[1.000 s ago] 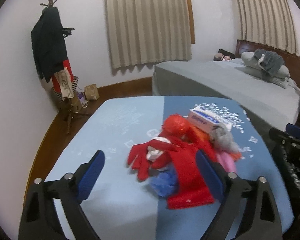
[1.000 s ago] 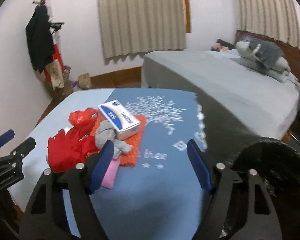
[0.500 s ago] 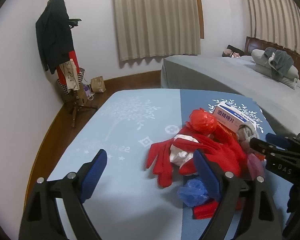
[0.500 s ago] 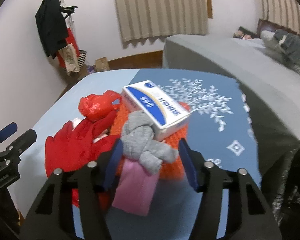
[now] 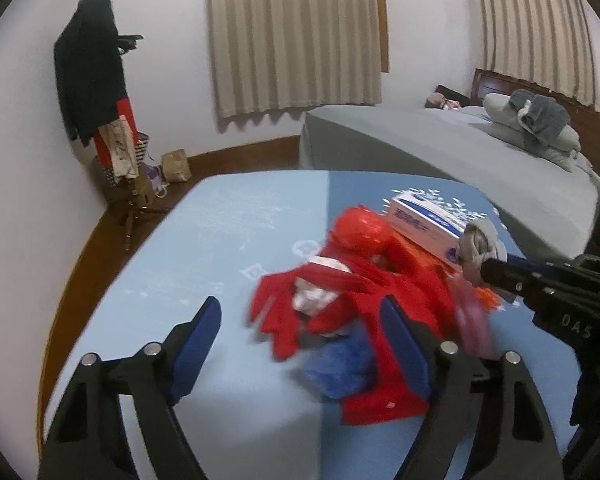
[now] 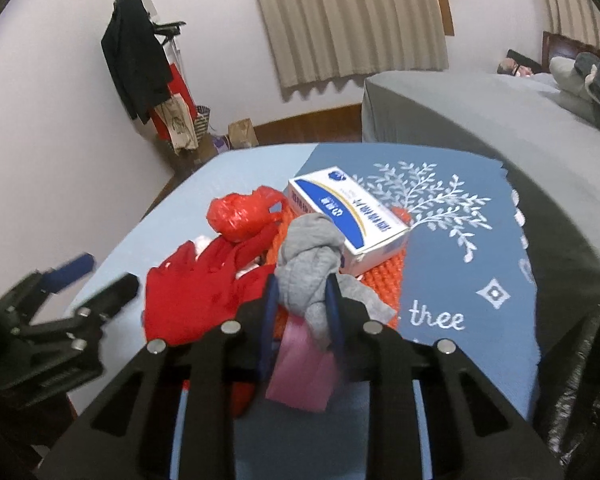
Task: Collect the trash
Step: 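Reach the right tool to the grey cloth and close on it, then grasp the red glove with the left tool while the right tool holds the grey cloth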
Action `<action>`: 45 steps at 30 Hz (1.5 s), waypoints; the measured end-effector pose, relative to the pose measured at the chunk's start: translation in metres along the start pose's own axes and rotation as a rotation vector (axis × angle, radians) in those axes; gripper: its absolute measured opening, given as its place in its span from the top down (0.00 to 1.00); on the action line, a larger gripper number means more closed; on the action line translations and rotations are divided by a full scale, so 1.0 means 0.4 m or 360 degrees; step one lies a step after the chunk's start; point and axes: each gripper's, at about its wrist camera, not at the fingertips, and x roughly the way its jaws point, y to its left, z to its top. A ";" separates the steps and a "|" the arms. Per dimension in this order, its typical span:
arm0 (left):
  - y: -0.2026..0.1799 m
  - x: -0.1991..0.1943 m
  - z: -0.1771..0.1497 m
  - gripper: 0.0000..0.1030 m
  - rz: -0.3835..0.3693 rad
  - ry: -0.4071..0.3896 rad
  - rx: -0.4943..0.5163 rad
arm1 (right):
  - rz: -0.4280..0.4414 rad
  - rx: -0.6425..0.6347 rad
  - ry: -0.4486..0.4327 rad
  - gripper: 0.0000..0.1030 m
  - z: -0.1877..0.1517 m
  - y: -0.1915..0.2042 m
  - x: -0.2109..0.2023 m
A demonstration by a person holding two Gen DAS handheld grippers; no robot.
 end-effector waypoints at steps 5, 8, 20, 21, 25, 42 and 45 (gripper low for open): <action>-0.049 0.005 -0.010 0.35 -0.0099 0.0021 0.0023 | -0.0034 0.0032 -0.0019 0.78 -0.019 -0.030 -0.045; -0.074 0.016 -0.013 0.42 -0.0148 0.0043 0.0033 | -0.0056 0.0032 -0.0008 0.78 -0.034 -0.038 -0.055; -0.139 0.001 -0.031 0.94 -0.0149 -0.0020 0.0090 | -0.0104 0.0069 0.0025 0.77 -0.075 -0.069 -0.103; -0.140 -0.013 -0.029 0.95 -0.0153 -0.0048 0.0087 | -0.0110 0.0075 0.0021 0.77 -0.077 -0.073 -0.111; -0.142 -0.061 -0.012 0.95 -0.0169 -0.0132 0.0075 | -0.0126 0.0101 0.0008 0.77 -0.079 -0.088 -0.137; -0.197 -0.038 -0.050 0.95 -0.0199 0.0027 0.0137 | -0.0181 0.0158 0.0033 0.77 -0.117 -0.133 -0.189; -0.186 -0.033 -0.065 0.78 -0.0148 0.0043 0.0131 | -0.0184 0.0165 0.0052 0.77 -0.129 -0.132 -0.177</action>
